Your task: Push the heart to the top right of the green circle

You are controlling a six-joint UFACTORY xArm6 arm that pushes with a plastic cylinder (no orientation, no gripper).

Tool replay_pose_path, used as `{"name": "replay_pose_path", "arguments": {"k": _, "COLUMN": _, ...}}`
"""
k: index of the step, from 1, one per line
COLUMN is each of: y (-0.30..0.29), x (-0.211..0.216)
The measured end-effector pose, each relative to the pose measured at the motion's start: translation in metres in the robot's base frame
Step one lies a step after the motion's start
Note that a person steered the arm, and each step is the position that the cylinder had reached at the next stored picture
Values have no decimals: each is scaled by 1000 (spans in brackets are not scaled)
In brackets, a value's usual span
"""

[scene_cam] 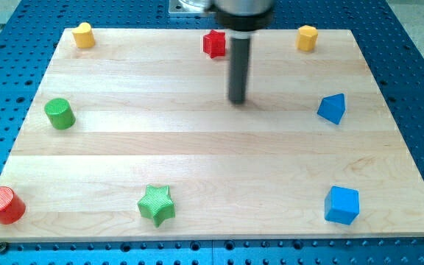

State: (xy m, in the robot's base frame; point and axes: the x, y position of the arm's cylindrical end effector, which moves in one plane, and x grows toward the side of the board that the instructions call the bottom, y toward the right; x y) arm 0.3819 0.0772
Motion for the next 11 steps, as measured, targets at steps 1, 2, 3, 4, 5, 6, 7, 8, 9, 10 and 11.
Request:
{"name": "replay_pose_path", "arguments": {"k": 1, "y": -1, "x": -6}}
{"name": "replay_pose_path", "arguments": {"k": 2, "y": -103, "x": -2}}
{"name": "replay_pose_path", "arguments": {"k": 3, "y": -200, "x": -2}}
{"name": "replay_pose_path", "arguments": {"k": 4, "y": -241, "x": -22}}
{"name": "replay_pose_path", "arguments": {"k": 5, "y": -328, "x": -26}}
{"name": "replay_pose_path", "arguments": {"k": 6, "y": -379, "x": -37}}
{"name": "replay_pose_path", "arguments": {"k": 7, "y": -380, "x": -91}}
{"name": "replay_pose_path", "arguments": {"k": 8, "y": -380, "x": -143}}
{"name": "replay_pose_path", "arguments": {"k": 9, "y": -371, "x": -167}}
{"name": "replay_pose_path", "arguments": {"k": 10, "y": -322, "x": -139}}
{"name": "replay_pose_path", "arguments": {"k": 11, "y": -312, "x": -141}}
